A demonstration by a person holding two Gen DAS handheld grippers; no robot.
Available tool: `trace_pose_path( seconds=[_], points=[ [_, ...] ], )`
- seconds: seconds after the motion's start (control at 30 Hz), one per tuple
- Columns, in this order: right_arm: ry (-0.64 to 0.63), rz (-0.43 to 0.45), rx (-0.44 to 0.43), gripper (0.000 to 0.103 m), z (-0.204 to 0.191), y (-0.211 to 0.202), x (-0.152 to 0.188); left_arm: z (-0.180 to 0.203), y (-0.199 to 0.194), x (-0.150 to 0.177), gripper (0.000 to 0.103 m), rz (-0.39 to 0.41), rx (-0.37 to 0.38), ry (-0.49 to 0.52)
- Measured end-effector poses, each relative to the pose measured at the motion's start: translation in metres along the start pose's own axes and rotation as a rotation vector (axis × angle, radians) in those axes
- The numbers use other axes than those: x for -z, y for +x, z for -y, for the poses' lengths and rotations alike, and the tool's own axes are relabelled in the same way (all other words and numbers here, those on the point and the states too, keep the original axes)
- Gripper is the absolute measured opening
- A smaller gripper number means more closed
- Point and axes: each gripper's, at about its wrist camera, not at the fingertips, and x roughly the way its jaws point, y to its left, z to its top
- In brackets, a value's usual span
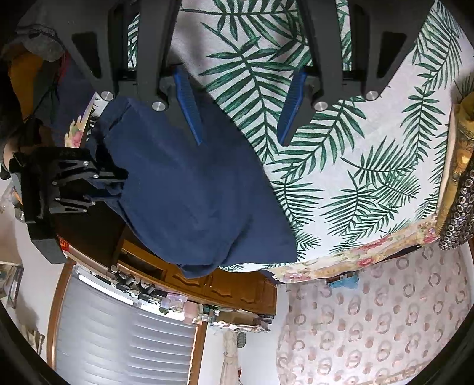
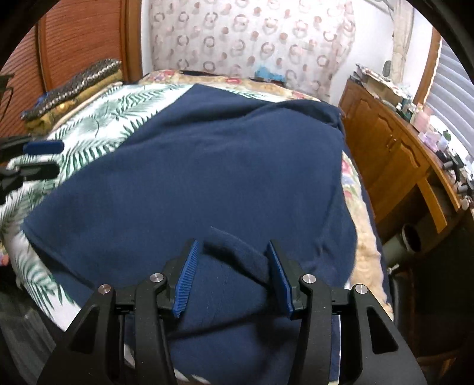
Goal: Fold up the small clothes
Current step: 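Open the right gripper above the folded shirt, then grasp the folded navy shirt edge with both grippers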
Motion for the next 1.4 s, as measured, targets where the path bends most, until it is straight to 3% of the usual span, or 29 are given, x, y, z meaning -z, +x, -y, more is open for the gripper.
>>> trace_pose_path(
  seconds=[0.2,0.3,0.67,0.73,0.83,1.07,1.4],
  points=[
    [-0.017,-0.014,-0.037,0.01,0.004,-0.012,0.012,0.006,0.003,0.002,0.051,-0.011,0.011,0.015],
    [-0.023,-0.007,-0.028,0.008,0.008,-0.026,0.016,0.009,0.004,0.002,0.051,-0.014,0.011,0.019],
    [0.03,-0.043,0.04,0.01,0.042,-0.055,0.035,0.019,0.009,0.002,0.051,-0.035,0.018,0.037],
    [0.045,-0.036,0.061,0.029,0.045,-0.056,0.036,0.02,0.009,0.002,0.051,-0.036,0.018,0.037],
    [0.096,-0.013,0.058,0.032,0.053,-0.055,0.035,0.021,0.008,0.001,0.051,-0.026,0.02,0.03],
    [0.137,-0.012,0.038,0.033,0.052,-0.035,0.037,0.029,0.009,-0.001,0.051,-0.033,0.058,0.034],
    [0.158,-0.019,0.061,0.033,0.059,-0.025,0.049,0.035,0.025,0.016,0.051,-0.144,0.084,0.048]
  ],
)
